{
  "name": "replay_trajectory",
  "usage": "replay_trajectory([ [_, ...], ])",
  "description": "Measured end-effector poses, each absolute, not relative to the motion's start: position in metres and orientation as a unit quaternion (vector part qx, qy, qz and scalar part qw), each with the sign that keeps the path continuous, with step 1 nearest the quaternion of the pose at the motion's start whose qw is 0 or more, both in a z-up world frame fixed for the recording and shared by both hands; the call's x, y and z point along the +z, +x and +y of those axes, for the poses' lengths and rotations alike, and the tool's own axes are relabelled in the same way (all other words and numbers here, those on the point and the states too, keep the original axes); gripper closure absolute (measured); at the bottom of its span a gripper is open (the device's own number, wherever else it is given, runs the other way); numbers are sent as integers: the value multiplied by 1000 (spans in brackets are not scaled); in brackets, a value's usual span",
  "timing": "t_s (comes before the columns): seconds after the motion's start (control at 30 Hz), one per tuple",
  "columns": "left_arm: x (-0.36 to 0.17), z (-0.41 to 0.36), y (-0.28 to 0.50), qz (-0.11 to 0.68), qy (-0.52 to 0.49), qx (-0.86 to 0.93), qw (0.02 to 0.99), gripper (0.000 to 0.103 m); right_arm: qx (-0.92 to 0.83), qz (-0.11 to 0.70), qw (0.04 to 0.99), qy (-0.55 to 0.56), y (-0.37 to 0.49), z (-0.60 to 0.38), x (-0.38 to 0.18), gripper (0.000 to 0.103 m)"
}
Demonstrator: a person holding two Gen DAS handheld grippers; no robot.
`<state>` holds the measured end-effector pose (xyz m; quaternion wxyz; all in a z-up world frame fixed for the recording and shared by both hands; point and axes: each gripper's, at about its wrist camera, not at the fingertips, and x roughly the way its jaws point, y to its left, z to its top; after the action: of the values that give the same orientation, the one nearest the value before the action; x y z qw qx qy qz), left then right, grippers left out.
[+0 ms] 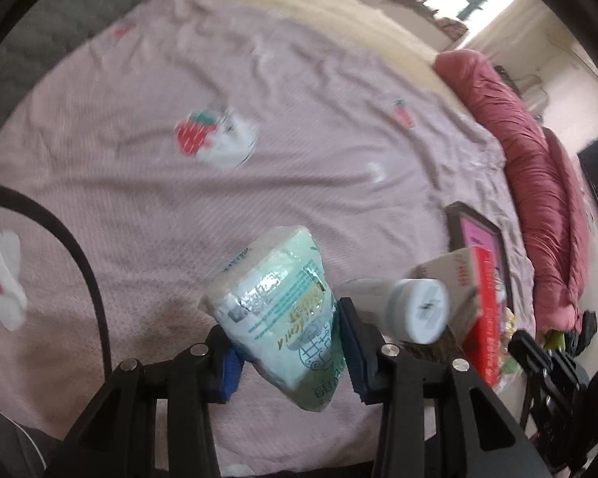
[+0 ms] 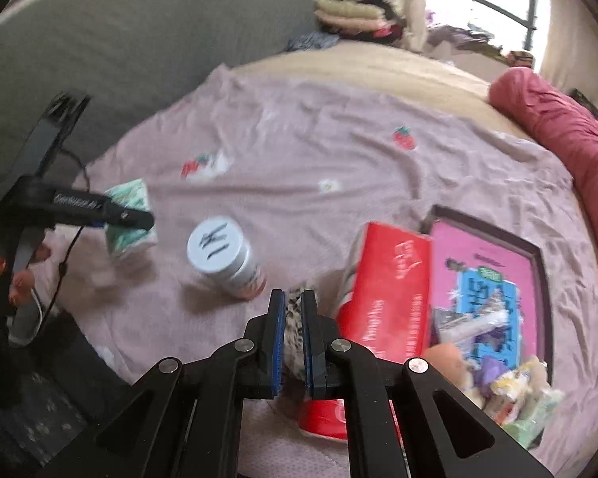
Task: Organize soft objects
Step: 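Grasp the wipes pack with the left gripper while the right grasps the leopard scrunchie, then carry the wipes pack and scrunchie with both grippers over the tray and lower them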
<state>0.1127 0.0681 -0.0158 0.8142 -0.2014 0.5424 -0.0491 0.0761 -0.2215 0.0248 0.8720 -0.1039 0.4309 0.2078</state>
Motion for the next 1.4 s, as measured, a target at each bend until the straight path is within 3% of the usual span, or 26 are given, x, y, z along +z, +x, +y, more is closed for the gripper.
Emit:
replay_trajectory([
  [0.17,9,51,106,524,-179,-58,830,60,210,420,875,-116,71,-222,32,95],
  [0.2,10,49,104,524,-178,-61,831,60,219,428,867,-130,72,-215,27,89],
  [0.23,10,51,102,525,-177,-61,830,60,221,434,862,-139,72,-210,23,75],
  [0.3,9,50,99,530,-178,-65,827,60,218,447,851,-167,74,-196,10,62],
  [0.37,7,49,99,531,-176,-66,827,60,224,462,833,-207,77,-182,-5,61],
  [0.5,6,50,97,532,-175,-71,825,60,238,472,769,-359,87,-151,-37,46],
  [0.7,1,51,96,535,-177,-75,822,60,279,472,695,-464,103,-135,-76,45],
  [0.8,1,52,97,536,-179,-76,822,60,268,484,666,-501,107,-134,-98,45],
  [0.9,0,51,98,536,-176,-77,822,60,269,496,661,-494,108,-137,-107,77],
  [1.0,0,49,99,538,-175,-80,820,60,275,508,685,-444,109,-141,-98,94],
  [1.2,7,41,98,533,-169,-88,824,60,269,496,770,-297,106,-177,-50,96],
  [1.4,25,23,93,523,-159,-104,831,60,267,450,821,-231,87,-200,12,96],
])
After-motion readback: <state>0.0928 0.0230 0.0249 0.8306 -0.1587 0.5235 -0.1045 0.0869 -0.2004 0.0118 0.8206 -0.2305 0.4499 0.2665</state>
